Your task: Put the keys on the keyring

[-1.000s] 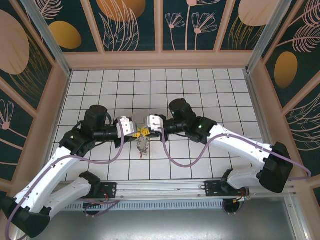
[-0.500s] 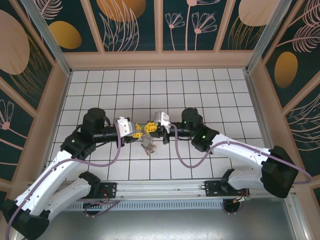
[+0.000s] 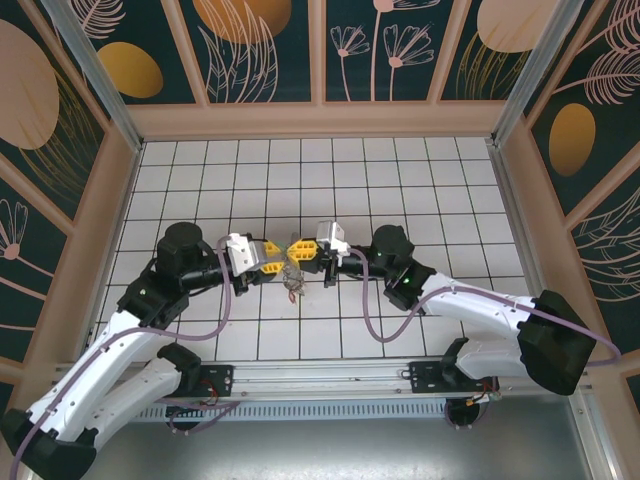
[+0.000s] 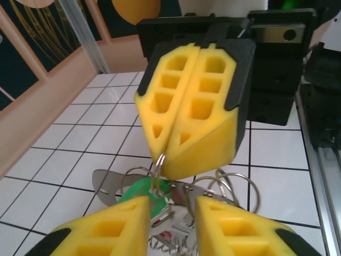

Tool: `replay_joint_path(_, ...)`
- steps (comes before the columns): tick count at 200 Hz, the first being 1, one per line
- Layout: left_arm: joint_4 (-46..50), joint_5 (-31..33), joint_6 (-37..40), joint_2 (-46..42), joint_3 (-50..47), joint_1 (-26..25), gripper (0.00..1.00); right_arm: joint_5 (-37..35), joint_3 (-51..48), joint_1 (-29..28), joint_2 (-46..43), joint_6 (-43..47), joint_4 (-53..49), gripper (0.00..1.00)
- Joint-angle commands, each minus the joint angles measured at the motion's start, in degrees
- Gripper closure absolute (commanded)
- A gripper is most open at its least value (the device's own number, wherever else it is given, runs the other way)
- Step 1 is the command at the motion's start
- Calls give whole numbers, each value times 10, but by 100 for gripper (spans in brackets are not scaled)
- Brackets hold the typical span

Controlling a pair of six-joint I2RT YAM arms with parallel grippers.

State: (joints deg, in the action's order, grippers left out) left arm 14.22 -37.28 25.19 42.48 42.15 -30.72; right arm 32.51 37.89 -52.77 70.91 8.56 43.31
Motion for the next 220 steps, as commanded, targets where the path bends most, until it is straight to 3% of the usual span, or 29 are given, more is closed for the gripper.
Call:
replay_joint_path(1,31,56,4,-18,-6,-1,68,8,0,-10,-11,-14,87,100)
replay_joint_path(24,21,62,-29,-16,-7,-1,65,11,-1,-13,-12,-8,82,100)
replay_joint_path(46,-9,28,-51,-5,-8,-1,65,12,-1,-15,-8,-5,80,100)
replay_joint_path(84,-44,-42,-70,13,-3,-1,72,7,5,-22,-5,6,67,100)
replay_joint_path(131,-48,-70,-70,9,3,-1,75,2,7,-24,-7,27,37,100)
replay_joint_path(189,-52,-76,-68,-3,1,-1,88,-3,10,-26,-8,49,2,100)
replay_joint_path(220,-45,-67,-61,0,5,0,100,-12,17,-25,-12,82,-50,100)
